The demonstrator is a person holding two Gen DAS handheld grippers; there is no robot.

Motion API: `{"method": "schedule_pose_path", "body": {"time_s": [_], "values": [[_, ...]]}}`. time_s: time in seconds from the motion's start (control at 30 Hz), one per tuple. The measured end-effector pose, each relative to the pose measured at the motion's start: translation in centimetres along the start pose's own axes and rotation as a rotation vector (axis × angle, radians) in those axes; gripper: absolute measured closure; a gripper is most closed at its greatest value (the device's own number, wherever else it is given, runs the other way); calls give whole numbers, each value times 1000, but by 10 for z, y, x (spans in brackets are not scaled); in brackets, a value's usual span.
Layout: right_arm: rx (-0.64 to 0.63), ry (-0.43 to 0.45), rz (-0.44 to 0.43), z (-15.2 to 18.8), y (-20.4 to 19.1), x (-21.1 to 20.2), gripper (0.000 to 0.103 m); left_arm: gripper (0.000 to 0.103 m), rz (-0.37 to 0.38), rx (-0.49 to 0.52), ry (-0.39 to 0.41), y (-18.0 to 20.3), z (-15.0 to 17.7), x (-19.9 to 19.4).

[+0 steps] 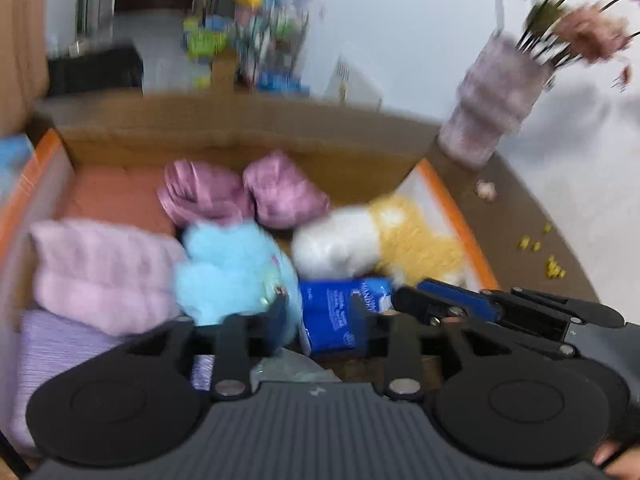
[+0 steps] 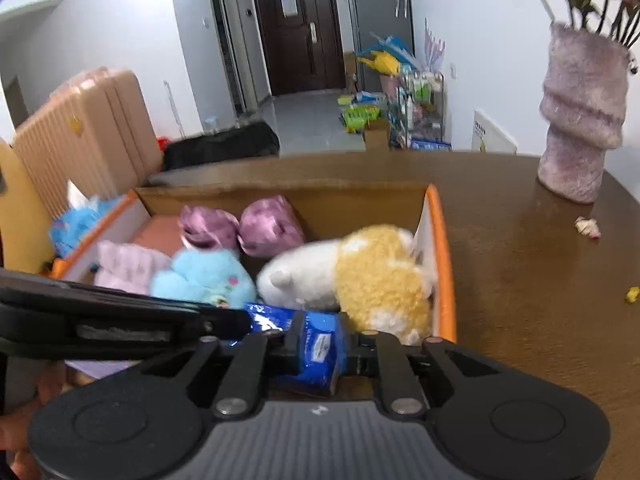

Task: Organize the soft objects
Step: 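Carry the tissue pack into the box and open both tools, then move the left tool toward the white triangular sponge piece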

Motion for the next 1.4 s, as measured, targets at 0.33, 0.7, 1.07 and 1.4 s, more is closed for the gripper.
{"method": "schedule_pose_path", "body": {"time_s": [0.33,0.7,1.07,1.4], "values": [[-88,221,23,15,5,-178,47,52,-115,168,201,24,58,-162],[-126,334,5,89,-7,-272,38,25,-249,229,410,42,152,-257],[-135,383,-68,269,-46,-286,22,9,-170,236,410,54,325,-249],[-63,345,-29,360,-46,-295,22,9,-192,172,329,51,384,-237]]}}
Point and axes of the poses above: each gripper's, at about its wrist camera, not at the fingertips, and x roughly the way its jaws point, y to its right, z to its underside, the point moved 3 cm from there along x, roughly the way its jaws point, and after that the axes turned 8 degrees about -y, right-handed, at the moved point
